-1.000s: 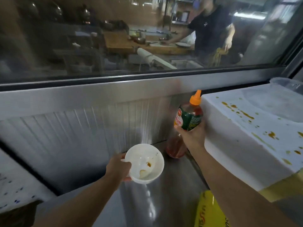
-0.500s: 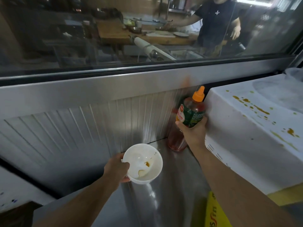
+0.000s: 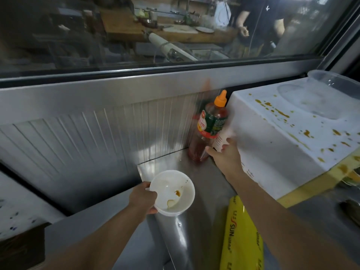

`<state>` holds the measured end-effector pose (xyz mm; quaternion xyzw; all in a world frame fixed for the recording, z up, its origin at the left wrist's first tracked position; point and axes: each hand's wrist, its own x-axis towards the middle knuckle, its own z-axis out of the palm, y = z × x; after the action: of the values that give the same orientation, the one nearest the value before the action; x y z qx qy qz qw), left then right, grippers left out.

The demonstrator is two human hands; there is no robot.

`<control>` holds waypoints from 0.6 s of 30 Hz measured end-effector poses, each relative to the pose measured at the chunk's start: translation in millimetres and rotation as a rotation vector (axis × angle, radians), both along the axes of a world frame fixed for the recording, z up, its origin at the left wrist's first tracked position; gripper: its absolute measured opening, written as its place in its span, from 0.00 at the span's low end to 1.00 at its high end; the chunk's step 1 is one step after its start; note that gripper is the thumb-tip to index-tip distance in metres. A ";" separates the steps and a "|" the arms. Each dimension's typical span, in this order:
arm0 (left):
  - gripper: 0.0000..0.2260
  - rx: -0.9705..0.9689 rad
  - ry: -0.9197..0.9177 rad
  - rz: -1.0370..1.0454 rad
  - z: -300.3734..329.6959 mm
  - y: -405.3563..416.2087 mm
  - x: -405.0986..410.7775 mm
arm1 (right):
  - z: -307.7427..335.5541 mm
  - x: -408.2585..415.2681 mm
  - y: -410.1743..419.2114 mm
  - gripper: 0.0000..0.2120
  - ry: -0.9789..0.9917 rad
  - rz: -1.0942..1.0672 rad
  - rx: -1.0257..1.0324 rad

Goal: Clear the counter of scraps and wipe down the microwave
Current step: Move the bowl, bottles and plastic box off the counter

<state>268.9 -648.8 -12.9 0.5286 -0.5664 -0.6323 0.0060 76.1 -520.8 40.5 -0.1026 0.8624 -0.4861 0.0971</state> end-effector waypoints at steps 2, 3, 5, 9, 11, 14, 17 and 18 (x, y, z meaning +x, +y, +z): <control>0.18 0.006 -0.022 -0.015 -2.5 8.1 2.3 | 0.9 9.1 8.3 0.40 -0.019 0.008 0.032; 0.18 0.003 -0.036 -0.024 -3.0 11.5 2.8 | 1.1 12.6 12.1 0.39 -0.028 0.005 0.044; 0.18 -0.001 -0.041 -0.026 -6.0 16.1 2.2 | -0.6 17.2 19.4 0.38 -0.044 -0.007 0.052; 0.16 -0.001 -0.003 -0.019 -13.7 20.6 0.3 | -4.1 24.4 32.7 0.37 -0.068 -0.018 0.063; 0.16 -0.003 0.014 -0.024 -15.5 22.9 1.0 | -4.4 28.2 39.3 0.36 -0.078 -0.028 0.072; 0.18 -0.019 0.011 -0.040 -14.3 25.6 2.8 | -3.4 34.3 48.6 0.36 -0.089 -0.039 0.089; 0.23 -0.100 -0.006 -0.102 -5.2 31.2 5.3 | -3.1 42.6 59.3 0.37 -0.103 -0.032 0.083; 0.26 -0.148 -0.013 -0.119 -2.4 33.1 6.2 | -2.9 45.8 63.6 0.37 -0.108 -0.028 0.078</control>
<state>275.1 -615.7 -15.3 0.4962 -0.6420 -0.5844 0.0035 121.9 -457.2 37.6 -0.0603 0.8755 -0.4584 0.1408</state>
